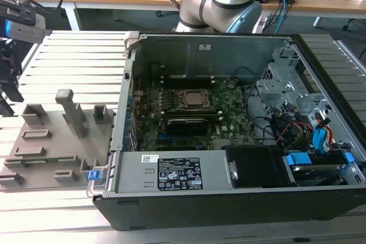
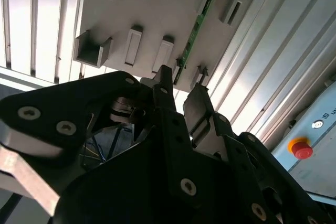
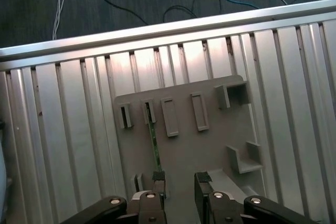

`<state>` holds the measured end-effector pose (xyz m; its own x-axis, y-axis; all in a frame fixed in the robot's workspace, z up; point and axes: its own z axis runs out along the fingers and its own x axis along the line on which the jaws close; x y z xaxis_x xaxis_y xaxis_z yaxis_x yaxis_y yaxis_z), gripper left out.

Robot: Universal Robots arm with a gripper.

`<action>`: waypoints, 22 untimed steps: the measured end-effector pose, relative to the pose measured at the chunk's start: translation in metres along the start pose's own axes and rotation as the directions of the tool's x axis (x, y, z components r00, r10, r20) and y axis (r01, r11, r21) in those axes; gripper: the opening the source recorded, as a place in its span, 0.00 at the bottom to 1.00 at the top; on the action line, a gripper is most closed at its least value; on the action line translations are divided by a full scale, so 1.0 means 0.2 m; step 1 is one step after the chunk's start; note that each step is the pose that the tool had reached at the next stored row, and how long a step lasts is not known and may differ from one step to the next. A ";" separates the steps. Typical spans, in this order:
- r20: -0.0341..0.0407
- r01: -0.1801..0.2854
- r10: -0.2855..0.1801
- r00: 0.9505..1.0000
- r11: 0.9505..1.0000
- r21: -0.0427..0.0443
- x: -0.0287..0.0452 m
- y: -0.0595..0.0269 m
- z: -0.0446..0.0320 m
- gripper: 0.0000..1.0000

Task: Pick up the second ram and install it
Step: 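Pick up the second ram and move it above second insertion slot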

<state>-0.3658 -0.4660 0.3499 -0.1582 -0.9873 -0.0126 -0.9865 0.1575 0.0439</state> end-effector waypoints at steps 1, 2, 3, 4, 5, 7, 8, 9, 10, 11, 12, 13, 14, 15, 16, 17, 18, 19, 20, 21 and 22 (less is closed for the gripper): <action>0.000 0.000 0.000 1.000 1.000 0.000 0.000 0.000 0.009 0.36; 0.000 0.000 0.000 1.000 1.000 0.000 0.000 -0.001 0.016 0.36; 0.000 0.000 0.000 1.000 1.000 0.000 0.000 -0.001 0.022 0.36; 0.000 0.000 0.000 1.000 1.000 0.000 0.000 -0.001 0.025 0.36; 0.000 0.000 0.000 1.000 1.000 0.000 0.000 -0.001 0.031 0.36; 0.000 0.000 0.000 1.000 1.000 0.000 0.001 -0.002 0.056 0.36; 0.000 0.000 0.000 1.000 1.000 0.000 0.001 -0.003 0.065 0.36; 0.000 0.000 0.000 1.000 1.000 0.000 0.001 -0.003 0.075 0.36; 0.000 0.000 0.000 1.000 1.000 0.000 0.001 -0.004 0.083 0.36; 0.000 0.000 0.000 1.000 1.000 0.000 0.001 -0.004 0.093 0.36; 0.000 0.000 0.000 1.000 1.000 0.000 0.001 -0.004 0.099 0.36; 0.000 0.000 0.000 1.000 1.000 0.000 0.001 -0.005 0.104 0.36; 0.000 0.000 0.000 1.000 1.000 0.000 0.001 -0.005 0.111 0.36; 0.000 0.000 0.000 1.000 1.000 0.000 0.002 -0.005 0.119 0.36; 0.000 0.000 0.000 1.000 1.000 0.000 0.002 -0.006 0.126 0.36; 0.000 0.000 0.000 1.000 1.000 0.000 0.002 -0.006 0.135 0.36; 0.000 0.000 0.000 1.000 1.000 0.000 0.002 -0.006 0.142 0.36; 0.000 0.000 0.000 1.000 1.000 0.000 0.002 -0.007 0.151 0.36; 0.000 0.000 0.000 1.000 1.000 0.000 0.002 -0.007 0.162 0.36; 0.000 0.000 0.000 1.000 1.000 0.000 0.002 -0.007 0.170 0.36; 0.000 0.000 0.000 1.000 1.000 0.000 0.002 -0.008 0.174 0.36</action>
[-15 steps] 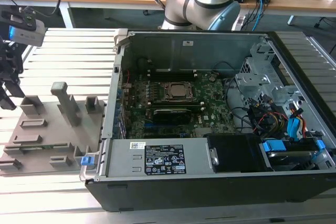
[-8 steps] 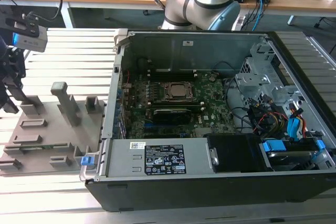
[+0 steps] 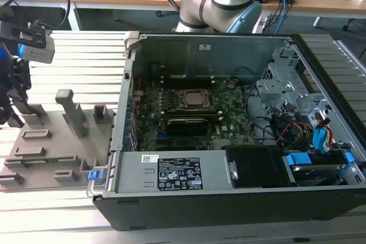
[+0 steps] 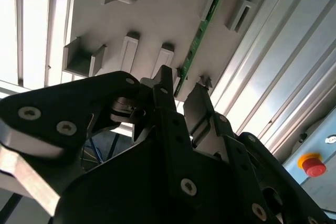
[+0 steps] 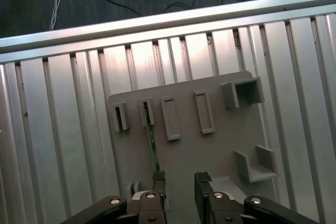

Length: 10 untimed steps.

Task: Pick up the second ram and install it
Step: 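Pick up the second ram and move it above second insertion slot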

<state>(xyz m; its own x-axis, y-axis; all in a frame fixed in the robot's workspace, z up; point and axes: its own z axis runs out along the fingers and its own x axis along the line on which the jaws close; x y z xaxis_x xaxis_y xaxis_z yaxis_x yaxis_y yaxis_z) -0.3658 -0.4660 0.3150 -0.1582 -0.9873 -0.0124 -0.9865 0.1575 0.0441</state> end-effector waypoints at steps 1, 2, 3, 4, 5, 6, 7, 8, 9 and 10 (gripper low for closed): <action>0.000 0.000 0.000 1.000 1.000 0.000 0.000 0.000 0.004 0.36; 0.000 0.000 0.000 1.000 1.000 0.000 0.000 -0.001 0.012 0.36; 0.000 0.000 0.000 1.000 1.000 0.000 0.000 -0.001 0.016 0.36; 0.000 0.000 0.000 1.000 1.000 0.000 0.000 -0.001 0.022 0.36; 0.000 0.000 0.000 1.000 1.000 0.000 0.000 -0.002 0.033 0.36; 0.000 0.000 0.000 1.000 1.000 0.000 0.001 -0.002 0.042 0.36; 0.000 0.000 0.000 1.000 1.000 0.000 0.001 -0.002 0.050 0.36; 0.000 0.000 0.000 1.000 1.000 0.000 0.001 -0.003 0.055 0.36; 0.000 0.000 0.000 1.000 1.000 0.000 0.001 -0.003 0.063 0.36; 0.000 0.000 0.000 1.000 1.000 0.000 0.001 -0.003 0.075 0.36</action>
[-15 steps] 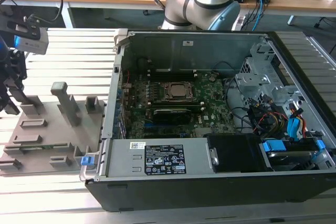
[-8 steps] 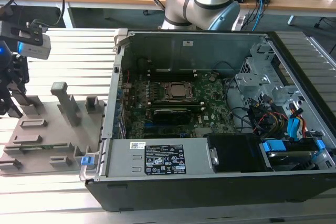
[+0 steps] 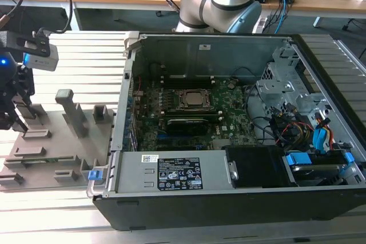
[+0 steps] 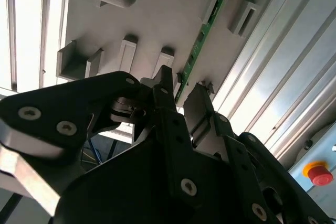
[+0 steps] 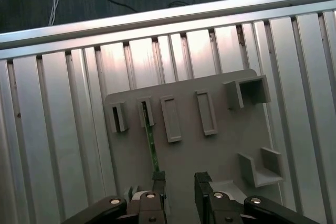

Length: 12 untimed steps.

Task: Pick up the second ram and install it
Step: 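Pick up the second ram and move it above second insertion slot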

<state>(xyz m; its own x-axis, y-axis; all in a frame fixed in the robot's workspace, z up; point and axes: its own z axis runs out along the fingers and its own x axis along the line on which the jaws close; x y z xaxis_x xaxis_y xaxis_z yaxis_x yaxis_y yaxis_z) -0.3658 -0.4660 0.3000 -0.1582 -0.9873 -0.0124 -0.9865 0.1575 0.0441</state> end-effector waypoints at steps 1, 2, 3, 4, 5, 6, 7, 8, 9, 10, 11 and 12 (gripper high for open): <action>0.000 0.000 0.000 1.000 1.000 0.000 0.000 0.000 0.006 0.36; 0.000 0.000 0.000 1.000 1.000 0.000 0.000 -0.001 0.016 0.36; 0.000 0.000 0.000 1.000 1.000 0.000 0.000 -0.001 0.026 0.36; 0.000 0.000 0.000 1.000 1.000 0.000 0.000 -0.002 0.035 0.36; 0.000 0.000 0.000 1.000 1.000 0.000 0.000 -0.002 0.040 0.36; 0.000 0.000 0.000 1.000 1.000 0.000 0.000 -0.002 0.047 0.36; 0.000 0.000 0.000 1.000 1.000 0.000 0.001 -0.002 0.053 0.36; 0.000 0.000 0.000 1.000 1.000 0.000 0.001 -0.003 0.057 0.36; 0.000 0.000 0.000 1.000 1.000 0.000 0.001 -0.003 0.064 0.36; 0.000 0.000 0.000 1.000 1.000 0.000 0.001 -0.003 0.069 0.36; 0.000 0.000 0.000 1.000 1.000 0.000 0.001 -0.003 0.074 0.36; 0.000 0.000 0.000 1.000 1.000 0.000 0.001 -0.004 0.081 0.36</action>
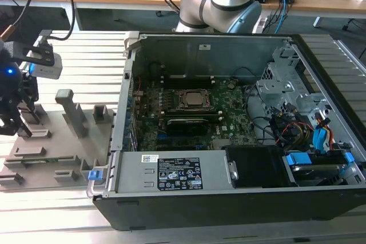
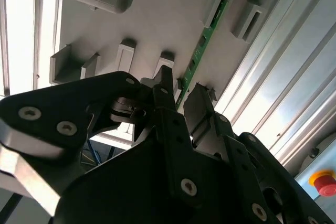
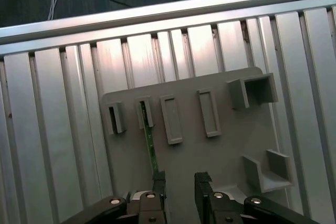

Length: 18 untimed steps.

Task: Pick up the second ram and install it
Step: 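Pick up the second ram and move it above second insertion slot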

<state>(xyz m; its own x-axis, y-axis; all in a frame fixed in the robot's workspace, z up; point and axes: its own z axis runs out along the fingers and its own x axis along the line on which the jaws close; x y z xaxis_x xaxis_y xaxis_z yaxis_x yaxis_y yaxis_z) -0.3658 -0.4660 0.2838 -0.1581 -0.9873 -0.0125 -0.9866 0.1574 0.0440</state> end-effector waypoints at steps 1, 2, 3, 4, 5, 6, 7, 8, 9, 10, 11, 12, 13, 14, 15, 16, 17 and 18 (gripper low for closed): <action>0.000 0.000 0.000 1.000 1.000 0.000 0.000 0.000 0.010 0.36; 0.000 0.000 0.000 1.000 1.000 0.000 0.001 -0.001 0.022 0.36; 0.000 0.001 -0.001 1.000 1.000 0.000 0.008 -0.002 0.030 0.36; 0.000 0.003 -0.003 1.000 1.000 0.000 0.014 -0.003 0.036 0.36; 0.000 0.006 -0.006 1.000 1.000 0.000 0.021 -0.005 0.041 0.36; -0.001 0.019 -0.019 1.000 1.000 -0.001 0.038 -0.008 0.054 0.36; -0.002 0.033 -0.033 0.999 0.999 -0.001 0.045 -0.010 0.063 0.36; -0.002 0.052 -0.052 0.999 0.999 -0.001 0.047 -0.010 0.070 0.36; -0.003 0.057 -0.057 0.998 0.998 -0.001 0.054 -0.012 0.086 0.36; -0.003 0.058 -0.058 0.998 0.998 -0.001 0.063 -0.014 0.100 0.36; -0.003 0.058 -0.058 0.998 0.998 -0.001 0.072 -0.016 0.115 0.36; -0.003 0.058 -0.058 0.998 0.998 -0.001 0.077 -0.018 0.124 0.36; -0.003 0.058 -0.058 0.998 0.998 -0.001 0.087 -0.020 0.145 0.36; -0.003 0.058 -0.058 0.998 0.998 -0.001 0.090 -0.021 0.157 0.36; -0.003 0.058 -0.058 0.998 0.998 -0.001 0.092 -0.021 0.166 0.36; -0.003 0.058 -0.058 0.998 0.998 -0.001 0.093 -0.022 0.177 0.36; -0.003 0.058 -0.058 0.998 0.998 -0.001 0.094 -0.023 0.185 0.36; -0.003 0.058 -0.058 0.998 0.998 -0.001 0.095 -0.023 0.198 0.36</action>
<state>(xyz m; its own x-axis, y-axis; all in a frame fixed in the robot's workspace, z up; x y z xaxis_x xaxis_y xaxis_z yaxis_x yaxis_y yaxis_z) -0.3658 -0.4848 0.2437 -0.1002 -0.9949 -0.0124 -0.9940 0.0996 0.0444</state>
